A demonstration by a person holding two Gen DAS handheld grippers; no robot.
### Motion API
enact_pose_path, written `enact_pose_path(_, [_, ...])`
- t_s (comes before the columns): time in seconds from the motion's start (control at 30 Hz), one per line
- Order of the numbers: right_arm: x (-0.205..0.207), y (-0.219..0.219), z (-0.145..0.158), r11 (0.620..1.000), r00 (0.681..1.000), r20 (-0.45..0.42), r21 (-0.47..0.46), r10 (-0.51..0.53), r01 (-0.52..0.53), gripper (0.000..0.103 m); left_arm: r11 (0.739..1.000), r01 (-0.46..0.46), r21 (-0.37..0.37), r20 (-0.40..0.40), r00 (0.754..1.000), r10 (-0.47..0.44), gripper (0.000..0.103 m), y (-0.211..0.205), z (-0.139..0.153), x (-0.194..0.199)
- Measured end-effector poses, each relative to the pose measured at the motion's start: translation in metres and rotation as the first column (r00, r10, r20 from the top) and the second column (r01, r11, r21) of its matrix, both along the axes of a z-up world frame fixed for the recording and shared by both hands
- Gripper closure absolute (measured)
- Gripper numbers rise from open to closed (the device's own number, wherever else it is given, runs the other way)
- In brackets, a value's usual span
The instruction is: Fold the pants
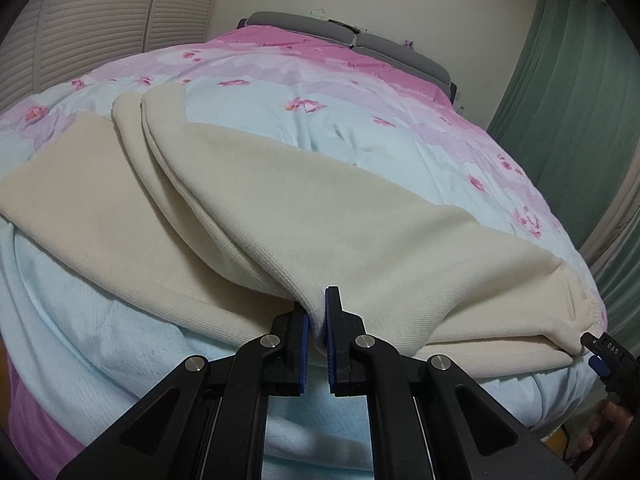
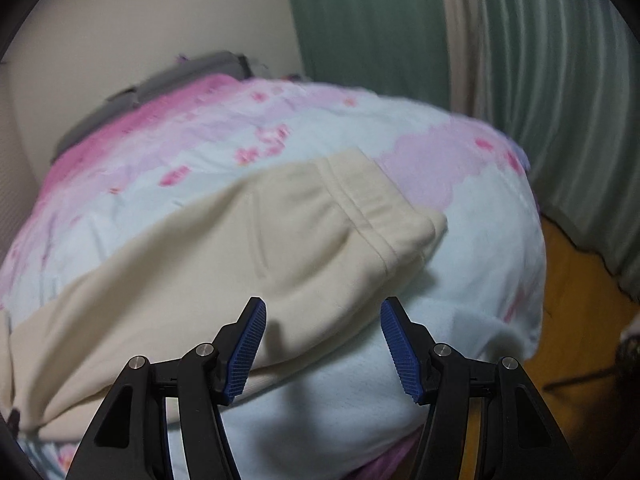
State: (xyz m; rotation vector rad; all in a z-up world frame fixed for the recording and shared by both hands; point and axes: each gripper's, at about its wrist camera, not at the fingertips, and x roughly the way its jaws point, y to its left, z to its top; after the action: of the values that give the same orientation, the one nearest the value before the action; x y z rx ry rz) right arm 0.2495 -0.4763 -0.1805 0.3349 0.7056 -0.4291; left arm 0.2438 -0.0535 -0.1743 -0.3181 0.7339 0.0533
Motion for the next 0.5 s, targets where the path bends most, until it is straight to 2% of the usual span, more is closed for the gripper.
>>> enact_pose_path(0.07, [0.004, -0.007, -0.008, 0.998, 1.000, -0.003, 0.057, -0.011, 0.011, 0.043, 1.000, -0.002, 0.011, -0.005, 1.000, 0.002, 0.094, -0.005, -0.001, 0.001])
enact_pose_path(0.1, [0.005, -0.010, -0.011, 0.996, 1.000, 0.009, 0.085, -0.010, 0.009, 0.047, 1.000, -0.004, 0.015, -0.006, 1.000, 0.004, 0.094, -0.006, -0.001, 0.002])
enact_pose_path(0.13, [0.005, -0.013, -0.014, 0.994, 1.000, 0.031, 0.110, -0.005, 0.001, 0.076, 1.000, -0.007, 0.020, -0.007, 1.000, 0.007, 0.094, -0.007, -0.001, 0.001])
enact_pose_path(0.17, [0.006, -0.015, -0.016, 0.992, 0.998, 0.056, 0.129, 0.004, -0.011, 0.093, 1.000, -0.009, 0.024, -0.006, 1.000, 0.010, 0.094, -0.009, 0.000, 0.001])
enact_pose_path(0.23, [0.005, -0.018, -0.016, 0.990, 0.996, 0.090, 0.141, 0.013, -0.026, 0.096, 0.999, -0.015, 0.029, -0.004, 1.000, 0.015, 0.094, -0.010, 0.003, 0.000])
enact_pose_path(0.33, [-0.005, -0.017, 0.000, 0.995, 0.987, 0.164, 0.094, 0.008, -0.024, 0.097, 1.000, -0.029, -0.002, -0.008, 1.000, 0.029, 0.094, -0.013, 0.011, -0.004])
enact_pose_path(0.43, [-0.017, -0.019, 0.032, 1.000, 0.971, 0.240, -0.019, 0.003, 0.002, 0.097, 1.000, -0.011, 0.013, -0.001, 1.000, 0.011, 0.094, -0.025, 0.016, -0.009])
enact_pose_path(0.5, [-0.021, -0.027, 0.043, 0.998, 0.966, 0.260, -0.054, -0.008, 0.023, 0.097, 0.999, 0.014, 0.049, 0.007, 1.000, -0.014, 0.094, -0.036, 0.016, -0.012])
